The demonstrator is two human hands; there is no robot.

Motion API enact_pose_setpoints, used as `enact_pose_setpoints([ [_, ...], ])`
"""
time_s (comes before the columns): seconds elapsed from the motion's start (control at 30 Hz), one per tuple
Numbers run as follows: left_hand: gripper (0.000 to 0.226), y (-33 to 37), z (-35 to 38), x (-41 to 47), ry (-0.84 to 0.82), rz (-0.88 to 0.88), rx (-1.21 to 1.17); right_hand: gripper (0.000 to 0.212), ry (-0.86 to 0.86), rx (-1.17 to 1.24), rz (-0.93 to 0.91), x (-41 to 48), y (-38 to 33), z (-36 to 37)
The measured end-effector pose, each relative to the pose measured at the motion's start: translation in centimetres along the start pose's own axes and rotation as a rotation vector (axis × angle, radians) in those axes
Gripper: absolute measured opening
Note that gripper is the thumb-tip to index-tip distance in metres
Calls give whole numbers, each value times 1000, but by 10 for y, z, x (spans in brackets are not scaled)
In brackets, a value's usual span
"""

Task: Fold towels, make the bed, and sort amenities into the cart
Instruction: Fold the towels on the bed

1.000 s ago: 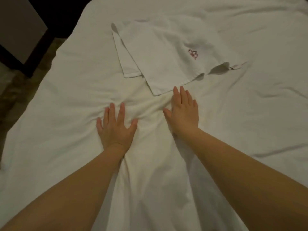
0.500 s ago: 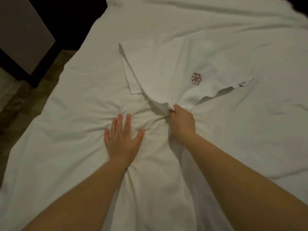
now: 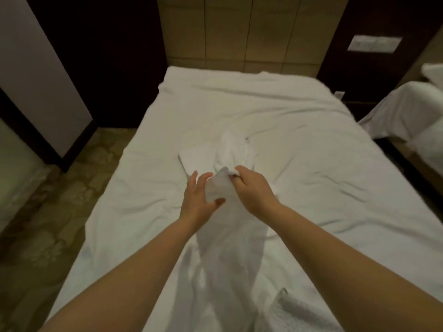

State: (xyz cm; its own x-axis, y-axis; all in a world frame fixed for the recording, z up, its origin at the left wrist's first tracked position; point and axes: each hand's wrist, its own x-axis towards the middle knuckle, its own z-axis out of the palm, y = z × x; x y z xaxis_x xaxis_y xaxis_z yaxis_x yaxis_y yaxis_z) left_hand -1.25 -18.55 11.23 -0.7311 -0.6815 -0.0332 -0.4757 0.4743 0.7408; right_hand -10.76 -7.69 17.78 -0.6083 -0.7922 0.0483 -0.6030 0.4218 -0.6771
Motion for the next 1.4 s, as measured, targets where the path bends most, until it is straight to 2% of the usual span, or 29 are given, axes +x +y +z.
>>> enact_pose_setpoints([
  [0.07,40,44,-32,-6,54,66,-86,21,83,47,-93,-14,-40,-41],
  [0.13,25,83,-64,-22,51,75,-144,22,168,86,-146,-31,-79,-82],
  [0.37,24,202,-162,-109,25,189,-263,21,391,50,-267,-103,-203,-227],
  [0.5,27,241,-176,-182,-8,241,-232,18,564,144,-301,-162,-261,-294],
  [0.67,29,265,-189,-263,-25,197,-386,31,747,57,-271,-241,-298,-363],
  [0.73,24,279,-203,-288,11,224,-429,41,728,-51,-201,-274,-292,-390],
  [0.83,19,307,-220,-325,22,283,-441,61,540,-202,-98,-329,-264,-419],
  [0.9,20,330,-226,-350,14,301,-409,53,472,-202,-72,-362,-239,-427],
  [0.97,23,355,-223,-380,-12,301,-369,33,511,-159,-84,-394,-219,-432],
  [1.0,22,366,-218,-396,-19,293,-350,31,545,-143,-75,-411,-211,-433],
  [1.07,20,388,-203,-426,-20,275,-322,42,565,-71,-53,-446,-198,-437],
  [1.13,16,407,-183,-455,-24,268,-329,45,489,12,-39,-480,-187,-436],
  [1.3,15,443,-136,-522,-74,259,-410,21,289,160,-57,-545,-173,-418],
  [1.4,23,456,-120,-548,-95,240,-386,20,266,216,-87,-567,-169,-406],
])
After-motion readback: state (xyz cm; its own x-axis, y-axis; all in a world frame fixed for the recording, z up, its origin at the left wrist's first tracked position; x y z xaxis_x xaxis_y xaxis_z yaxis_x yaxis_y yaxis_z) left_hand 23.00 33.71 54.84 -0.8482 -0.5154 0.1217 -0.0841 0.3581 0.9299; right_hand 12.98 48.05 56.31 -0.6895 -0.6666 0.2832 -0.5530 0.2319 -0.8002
